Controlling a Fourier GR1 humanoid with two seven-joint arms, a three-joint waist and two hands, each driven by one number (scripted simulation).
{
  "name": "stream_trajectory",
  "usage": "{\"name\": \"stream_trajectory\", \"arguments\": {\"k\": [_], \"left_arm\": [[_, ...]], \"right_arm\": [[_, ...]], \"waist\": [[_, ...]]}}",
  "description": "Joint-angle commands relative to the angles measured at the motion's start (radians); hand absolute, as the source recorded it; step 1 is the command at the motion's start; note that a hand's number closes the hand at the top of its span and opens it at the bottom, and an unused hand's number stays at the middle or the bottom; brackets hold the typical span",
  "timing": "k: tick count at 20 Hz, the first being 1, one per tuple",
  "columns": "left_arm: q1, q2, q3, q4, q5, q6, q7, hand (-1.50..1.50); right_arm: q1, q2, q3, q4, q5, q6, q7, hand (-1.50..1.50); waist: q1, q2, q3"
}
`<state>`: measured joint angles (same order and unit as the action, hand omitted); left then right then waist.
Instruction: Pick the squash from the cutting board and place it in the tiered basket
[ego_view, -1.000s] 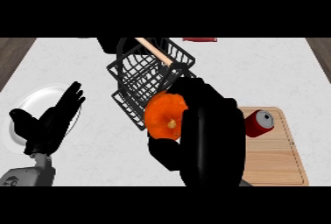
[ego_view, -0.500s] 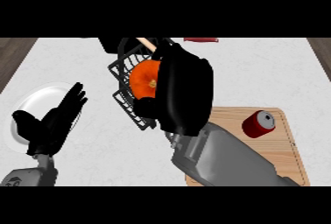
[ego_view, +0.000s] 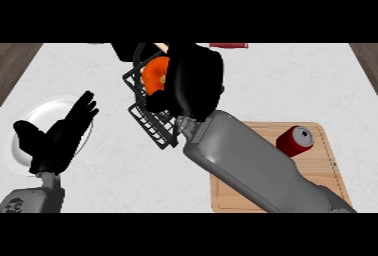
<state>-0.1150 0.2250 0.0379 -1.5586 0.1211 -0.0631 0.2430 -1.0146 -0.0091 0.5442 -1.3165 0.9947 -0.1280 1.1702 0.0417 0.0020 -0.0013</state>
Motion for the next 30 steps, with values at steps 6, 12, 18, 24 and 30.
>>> {"name": "stream_trajectory", "arguments": {"k": [6,12,18,24,30], "left_arm": [[0.012,-0.009,0.003,0.017,-0.007,-0.004,-0.020,0.00],[0.009,0.002,0.007,0.019,-0.006,-0.024,-0.037,0.00],[0.035,-0.026,-0.023,0.004,-0.031,-0.009,-0.038,0.00],[0.040,-0.008,-0.006,-0.005,-0.008,-0.032,-0.024,0.00],[-0.007,-0.010,0.010,0.005,-0.029,0.009,0.001,0.00]], "right_arm": [[-0.064,0.009,-0.026,0.255,0.071,-0.233,0.062,1.50],[-0.116,0.009,-0.030,0.332,0.052,-0.405,0.080,-1.50],[-0.180,0.009,-0.040,0.442,0.019,-0.468,0.038,-1.50],[-0.164,0.009,-0.095,0.398,-0.028,-0.653,0.022,-1.50],[-0.090,0.009,-0.151,0.303,-0.032,-0.859,-0.005,-1.50]], "waist": [[-0.008,0.004,0.000],[0.019,0.009,0.000],[0.019,0.007,0.000],[0.019,0.005,0.000],[-0.013,-0.001,0.001]]}}
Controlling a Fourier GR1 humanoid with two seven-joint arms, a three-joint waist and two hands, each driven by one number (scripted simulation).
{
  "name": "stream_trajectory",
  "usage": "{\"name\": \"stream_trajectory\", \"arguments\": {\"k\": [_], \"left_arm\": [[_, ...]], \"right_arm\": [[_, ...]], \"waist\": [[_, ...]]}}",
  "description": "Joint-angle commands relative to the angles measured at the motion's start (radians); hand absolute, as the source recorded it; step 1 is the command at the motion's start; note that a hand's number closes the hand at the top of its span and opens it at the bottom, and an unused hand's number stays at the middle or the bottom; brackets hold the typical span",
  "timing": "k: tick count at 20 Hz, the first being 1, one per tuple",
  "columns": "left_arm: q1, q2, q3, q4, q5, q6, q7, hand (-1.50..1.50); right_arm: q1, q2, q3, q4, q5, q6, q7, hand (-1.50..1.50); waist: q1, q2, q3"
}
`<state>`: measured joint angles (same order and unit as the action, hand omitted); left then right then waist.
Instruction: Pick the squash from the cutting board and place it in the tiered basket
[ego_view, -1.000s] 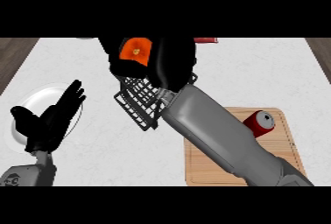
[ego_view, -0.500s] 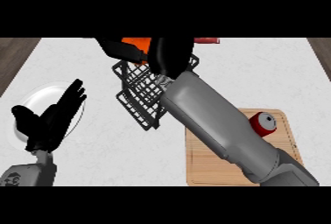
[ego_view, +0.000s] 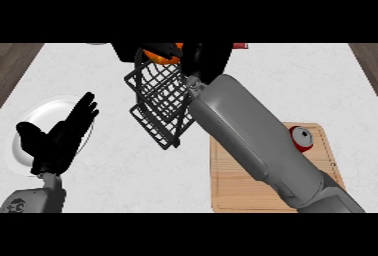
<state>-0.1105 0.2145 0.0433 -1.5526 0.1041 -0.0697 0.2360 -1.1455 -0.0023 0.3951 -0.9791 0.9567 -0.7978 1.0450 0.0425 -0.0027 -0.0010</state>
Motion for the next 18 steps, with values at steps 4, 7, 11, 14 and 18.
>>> {"name": "stream_trajectory", "arguments": {"k": [4,7,11,14,18], "left_arm": [[0.025,-0.013,0.010,-0.019,-0.001,0.023,0.013,0.00],[0.029,0.016,0.047,-0.026,0.017,0.012,0.013,0.00],[0.073,0.018,0.058,-0.008,0.009,0.007,-0.025,0.00],[0.087,0.000,0.053,-0.010,-0.005,0.024,-0.041,0.00],[0.080,0.026,0.075,-0.007,0.019,-0.008,-0.039,0.00]], "right_arm": [[0.032,0.002,-0.112,-0.095,0.032,-0.256,0.083,-1.50],[0.107,-0.001,-0.167,-0.189,0.123,-0.269,0.103,-1.50],[0.209,0.001,-0.229,-0.360,0.238,-0.200,0.142,-1.50],[0.350,-0.021,-0.242,-0.559,0.270,-0.117,0.129,-1.50],[0.483,-0.043,-0.260,-0.853,0.304,0.048,0.159,-1.50]], "waist": [[-0.035,0.000,0.001],[-0.064,-0.009,0.002],[-0.077,-0.012,0.001],[-0.095,-0.015,0.001],[-0.090,-0.014,0.001]]}}
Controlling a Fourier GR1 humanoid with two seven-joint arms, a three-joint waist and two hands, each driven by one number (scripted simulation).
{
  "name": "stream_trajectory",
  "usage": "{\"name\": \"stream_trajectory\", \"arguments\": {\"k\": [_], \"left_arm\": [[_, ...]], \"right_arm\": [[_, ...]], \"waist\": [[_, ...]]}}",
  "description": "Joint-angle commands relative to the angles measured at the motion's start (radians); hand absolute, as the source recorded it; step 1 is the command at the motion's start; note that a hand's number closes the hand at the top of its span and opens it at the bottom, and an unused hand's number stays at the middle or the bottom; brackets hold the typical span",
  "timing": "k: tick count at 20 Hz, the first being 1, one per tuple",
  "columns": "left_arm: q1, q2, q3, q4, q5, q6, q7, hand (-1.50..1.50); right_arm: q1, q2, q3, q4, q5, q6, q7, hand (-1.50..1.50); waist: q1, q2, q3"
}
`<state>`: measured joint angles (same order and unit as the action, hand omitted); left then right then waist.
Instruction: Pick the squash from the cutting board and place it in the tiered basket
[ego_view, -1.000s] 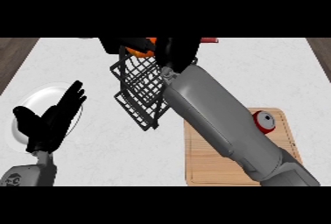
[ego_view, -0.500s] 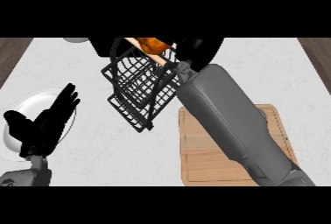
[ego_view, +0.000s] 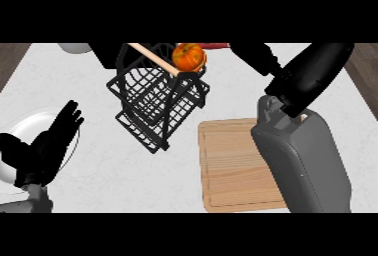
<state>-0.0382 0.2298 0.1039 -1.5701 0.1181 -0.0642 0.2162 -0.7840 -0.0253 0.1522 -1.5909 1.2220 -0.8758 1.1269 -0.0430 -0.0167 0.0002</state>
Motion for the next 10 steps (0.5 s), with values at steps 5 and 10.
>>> {"name": "stream_trajectory", "arguments": {"k": [5,10], "left_arm": [[0.005,-0.018,-0.010,-0.049,-0.003,0.020,0.044,0.00],[-0.027,-0.015,-0.015,0.000,-0.019,-0.003,-0.007,0.00]], "right_arm": [[0.347,-0.126,-0.017,-0.568,-0.035,0.268,0.073,-1.50],[0.504,-0.229,-0.075,-0.806,-0.156,0.346,0.066,-1.50]], "waist": [[0.001,0.002,0.001],[0.016,0.011,0.000]]}}
